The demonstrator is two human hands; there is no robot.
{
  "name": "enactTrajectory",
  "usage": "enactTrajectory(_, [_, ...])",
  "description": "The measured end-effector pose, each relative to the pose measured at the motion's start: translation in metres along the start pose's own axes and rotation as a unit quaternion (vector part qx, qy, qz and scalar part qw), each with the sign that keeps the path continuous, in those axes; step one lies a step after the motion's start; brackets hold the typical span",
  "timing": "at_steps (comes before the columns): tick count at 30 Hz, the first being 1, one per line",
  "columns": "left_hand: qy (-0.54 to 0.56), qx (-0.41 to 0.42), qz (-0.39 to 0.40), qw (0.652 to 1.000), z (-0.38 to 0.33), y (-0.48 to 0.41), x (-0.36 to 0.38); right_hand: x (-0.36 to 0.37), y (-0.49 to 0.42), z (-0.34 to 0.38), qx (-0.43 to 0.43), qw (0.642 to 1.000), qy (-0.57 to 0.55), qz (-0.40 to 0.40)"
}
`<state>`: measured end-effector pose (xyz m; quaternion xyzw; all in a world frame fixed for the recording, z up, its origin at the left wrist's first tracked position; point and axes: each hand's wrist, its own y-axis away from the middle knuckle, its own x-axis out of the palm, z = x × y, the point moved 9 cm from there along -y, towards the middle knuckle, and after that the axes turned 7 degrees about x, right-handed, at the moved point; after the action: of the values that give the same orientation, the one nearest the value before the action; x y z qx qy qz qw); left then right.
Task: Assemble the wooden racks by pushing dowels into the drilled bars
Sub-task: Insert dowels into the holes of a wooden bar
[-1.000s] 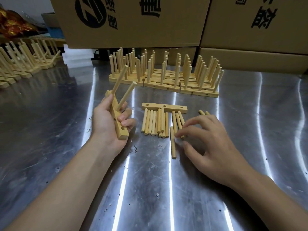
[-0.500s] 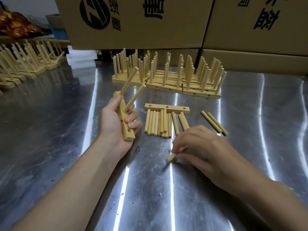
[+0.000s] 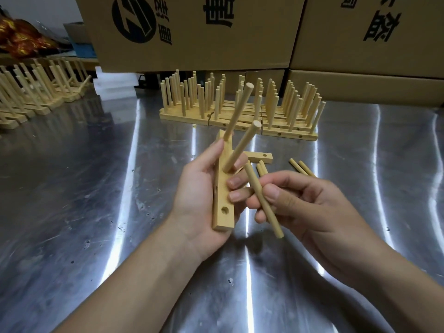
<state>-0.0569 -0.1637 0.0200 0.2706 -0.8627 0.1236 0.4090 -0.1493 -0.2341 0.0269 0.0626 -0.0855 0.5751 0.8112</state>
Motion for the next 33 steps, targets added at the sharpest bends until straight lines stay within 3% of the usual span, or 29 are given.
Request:
enactTrajectory(2, [-0.005,0.008,-0.007,1.000,-0.003,0.001,0.000,0.001,0.001,0.003,-0.006,1.000,0.022,0.005])
enactTrajectory(5, [-0.011,0.044,-0.037,0.998,-0.010,0.000,-0.004,0.007,0.006,0.012,-0.048,0.988,0.147,0.004])
enactTrajectory(8, [-0.024,0.060,-0.047,0.997,-0.012,-0.001,-0.008,0.015,0.012,0.012,-0.085,0.942,0.325,-0.008])
enactTrajectory(12, [-0.061,0.050,-0.045,0.996,-0.009,-0.004,-0.014,0.029,0.022,0.017,-0.155,0.876,0.457,-0.011])
enactTrajectory(20, [-0.164,0.092,-0.024,0.982,-0.011,-0.004,-0.013,0.047,0.028,0.026,-0.208,0.751,0.626,-0.014])
enactTrajectory(22, [-0.187,0.099,-0.005,0.977,-0.009,-0.002,-0.005,0.052,0.030,0.031,-0.233,0.736,0.635,-0.012])
enactTrajectory(24, [-0.210,0.110,0.009,0.972,-0.007,0.001,0.001,0.053,0.032,0.031,-0.237,0.757,0.608,0.000])
enactTrajectory(26, [-0.231,0.124,0.018,0.965,-0.007,0.003,0.003,0.046,0.027,0.026,-0.198,0.808,0.554,0.010])
enactTrajectory(30, [-0.307,0.176,0.026,0.935,-0.019,0.008,0.008,0.029,0.013,-0.006,0.007,0.940,0.338,0.046])
enactTrajectory(33, [-0.370,0.214,0.061,0.902,-0.023,0.012,0.021,0.030,0.014,-0.031,0.174,0.973,0.138,0.058])
